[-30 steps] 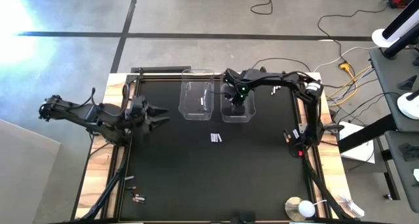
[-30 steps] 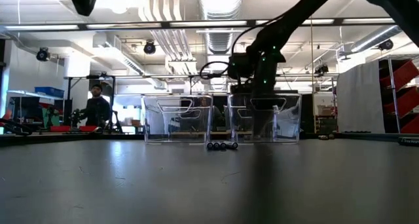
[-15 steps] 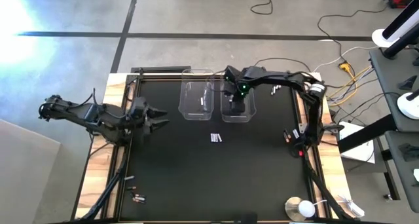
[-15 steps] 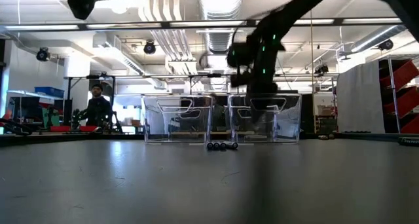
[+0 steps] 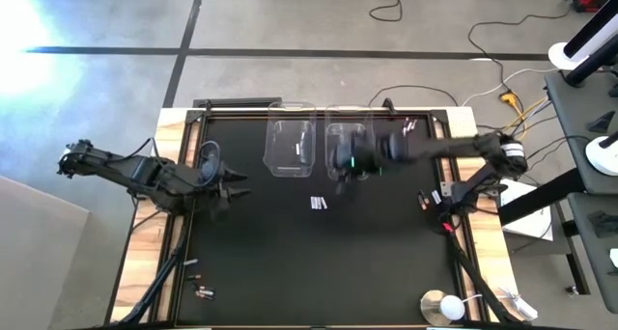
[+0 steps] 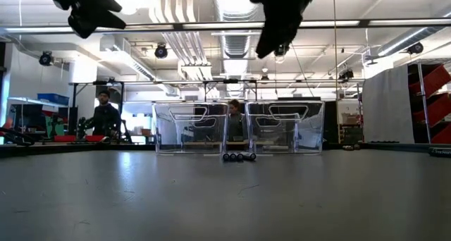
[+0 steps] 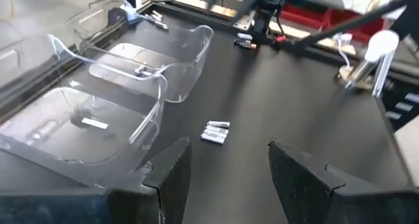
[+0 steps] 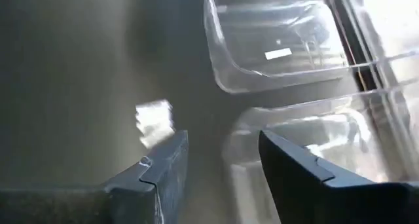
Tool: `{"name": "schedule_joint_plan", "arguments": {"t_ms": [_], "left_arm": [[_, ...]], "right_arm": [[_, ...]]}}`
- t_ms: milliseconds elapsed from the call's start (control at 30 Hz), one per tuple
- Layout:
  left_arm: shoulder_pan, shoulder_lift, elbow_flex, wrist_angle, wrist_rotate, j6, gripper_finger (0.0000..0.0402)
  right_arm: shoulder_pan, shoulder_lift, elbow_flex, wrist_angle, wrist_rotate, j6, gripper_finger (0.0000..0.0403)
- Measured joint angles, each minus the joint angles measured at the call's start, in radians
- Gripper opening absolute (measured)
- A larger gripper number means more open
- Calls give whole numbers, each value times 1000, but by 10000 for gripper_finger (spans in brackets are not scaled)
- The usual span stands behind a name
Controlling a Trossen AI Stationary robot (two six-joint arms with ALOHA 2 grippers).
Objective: Sort batteries
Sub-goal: Put the white battery into the right transparent bin
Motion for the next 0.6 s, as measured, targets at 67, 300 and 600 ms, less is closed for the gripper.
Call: {"name": "schedule_joint_plan", "arguments": {"t_ms": [67, 300, 600], "left_arm": [[1, 8, 0, 2, -5, 35, 182], [1, 10, -1, 4, -9, 81, 182], [1, 31, -1, 67, -34, 111, 182]], "right_arm": [[81, 9, -42, 65, 90, 162, 178], [254, 102, -218, 325, 288, 564, 176], [247, 189, -517, 815, 335, 629, 211]]}}
